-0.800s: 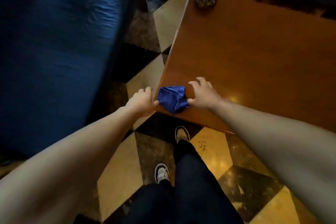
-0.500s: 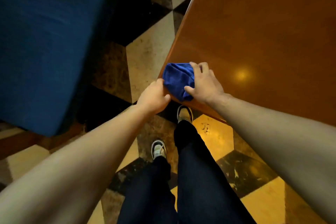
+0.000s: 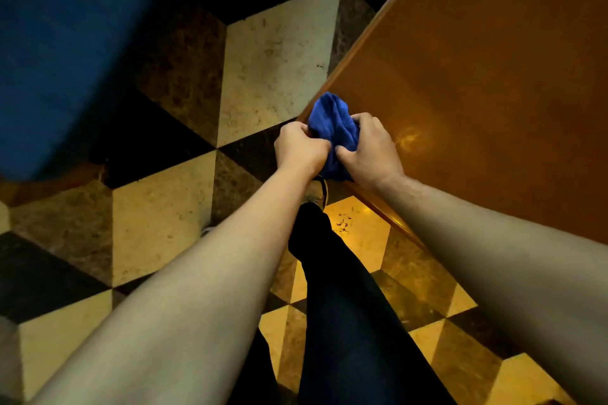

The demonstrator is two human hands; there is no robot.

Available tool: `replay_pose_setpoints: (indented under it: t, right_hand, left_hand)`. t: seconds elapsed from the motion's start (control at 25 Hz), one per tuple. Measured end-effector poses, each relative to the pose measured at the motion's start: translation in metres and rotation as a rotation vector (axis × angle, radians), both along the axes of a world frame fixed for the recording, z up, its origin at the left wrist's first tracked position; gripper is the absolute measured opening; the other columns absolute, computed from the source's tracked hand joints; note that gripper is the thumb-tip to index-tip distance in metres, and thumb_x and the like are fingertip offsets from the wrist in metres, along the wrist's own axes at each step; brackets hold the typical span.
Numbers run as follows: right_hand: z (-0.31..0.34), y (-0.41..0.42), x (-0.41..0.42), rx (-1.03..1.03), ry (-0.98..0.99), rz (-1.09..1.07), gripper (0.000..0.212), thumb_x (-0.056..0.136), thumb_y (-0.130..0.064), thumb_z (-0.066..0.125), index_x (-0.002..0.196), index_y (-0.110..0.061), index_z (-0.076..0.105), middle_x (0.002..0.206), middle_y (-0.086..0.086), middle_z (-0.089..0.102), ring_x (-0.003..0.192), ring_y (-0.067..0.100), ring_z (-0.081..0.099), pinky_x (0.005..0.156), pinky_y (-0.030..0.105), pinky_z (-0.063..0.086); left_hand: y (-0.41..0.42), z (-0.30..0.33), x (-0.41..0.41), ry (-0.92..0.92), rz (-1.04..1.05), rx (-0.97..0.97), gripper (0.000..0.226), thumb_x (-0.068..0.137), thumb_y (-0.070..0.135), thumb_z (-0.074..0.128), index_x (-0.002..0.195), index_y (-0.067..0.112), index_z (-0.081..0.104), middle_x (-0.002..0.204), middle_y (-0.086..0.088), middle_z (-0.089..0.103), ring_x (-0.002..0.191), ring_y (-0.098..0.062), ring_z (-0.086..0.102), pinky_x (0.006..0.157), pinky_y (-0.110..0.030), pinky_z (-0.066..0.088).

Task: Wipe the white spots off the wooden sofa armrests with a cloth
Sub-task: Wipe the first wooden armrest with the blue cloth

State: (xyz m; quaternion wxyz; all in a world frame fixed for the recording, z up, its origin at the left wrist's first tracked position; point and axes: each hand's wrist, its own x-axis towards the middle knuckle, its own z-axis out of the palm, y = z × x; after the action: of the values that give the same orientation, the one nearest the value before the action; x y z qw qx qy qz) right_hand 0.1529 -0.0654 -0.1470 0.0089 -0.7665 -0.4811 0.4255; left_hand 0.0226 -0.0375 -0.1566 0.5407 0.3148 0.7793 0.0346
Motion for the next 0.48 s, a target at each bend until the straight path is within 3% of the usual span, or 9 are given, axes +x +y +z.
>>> replay_pose_setpoints:
  t: [0.12,0.2,0.28,0.36,0.4,0.48]
  right_hand:
    - [0.015,0.009,-0.031,0.017,0.023,0.067,0.043,0.085,-0.031,0.072,0.123,-0.023,0.054,0.119,-0.001,0.057,0.107,0.019,0.058,0.094,0.039,0.052]
    - [0.024,0.019,-0.072,0.035,0.036,0.117,0.042,0.084,-0.029,0.071,0.122,-0.022,0.055,0.117,-0.001,0.058,0.105,0.018,0.057,0.092,0.036,0.051]
    - [0.032,0.026,-0.126,0.042,0.046,0.15,0.04,0.082,-0.027,0.071,0.119,-0.02,0.057,0.113,-0.002,0.058,0.101,0.016,0.056,0.088,0.032,0.049]
    - [0.04,0.03,-0.185,0.062,0.068,0.18,0.038,0.08,-0.023,0.071,0.116,-0.017,0.059,0.107,-0.002,0.058,0.097,0.015,0.054,0.083,0.028,0.042]
    - [0.044,0.03,-0.214,0.068,0.094,0.195,0.036,0.08,-0.021,0.071,0.114,-0.016,0.06,0.105,-0.001,0.058,0.097,0.016,0.056,0.082,0.026,0.041]
    - [0.057,0.031,-0.292,0.091,0.179,0.231,0.041,0.08,-0.015,0.07,0.119,-0.014,0.059,0.112,0.003,0.063,0.105,0.019,0.06,0.087,0.027,0.045]
  left_hand:
    - [0.005,0.006,-0.045,-0.043,0.06,-0.012,0.021,0.065,0.018,0.075,0.083,0.022,0.066,0.089,-0.003,0.073,0.087,-0.024,0.069,0.065,-0.028,0.054]
    - [0.004,0.01,-0.089,-0.111,0.141,-0.014,0.023,0.065,0.011,0.075,0.083,0.018,0.062,0.098,-0.012,0.073,0.092,-0.031,0.07,0.078,-0.042,0.062]
    - [-0.002,0.018,-0.144,-0.2,0.26,-0.011,0.025,0.07,-0.001,0.074,0.082,0.014,0.058,0.099,-0.017,0.071,0.092,-0.034,0.07,0.067,-0.043,0.064]
    - [-0.01,0.034,-0.204,-0.217,0.335,0.041,0.024,0.073,-0.008,0.073,0.084,0.007,0.059,0.088,-0.015,0.069,0.085,-0.032,0.07,0.049,-0.031,0.06]
    - [-0.016,0.041,-0.233,-0.214,0.37,0.074,0.023,0.073,-0.008,0.073,0.088,0.003,0.06,0.087,-0.016,0.07,0.085,-0.032,0.07,0.051,-0.033,0.061]
    - [-0.032,0.063,-0.308,-0.214,0.48,0.126,0.027,0.072,-0.008,0.073,0.096,0.0,0.062,0.098,-0.022,0.072,0.091,-0.036,0.072,0.07,-0.05,0.064]
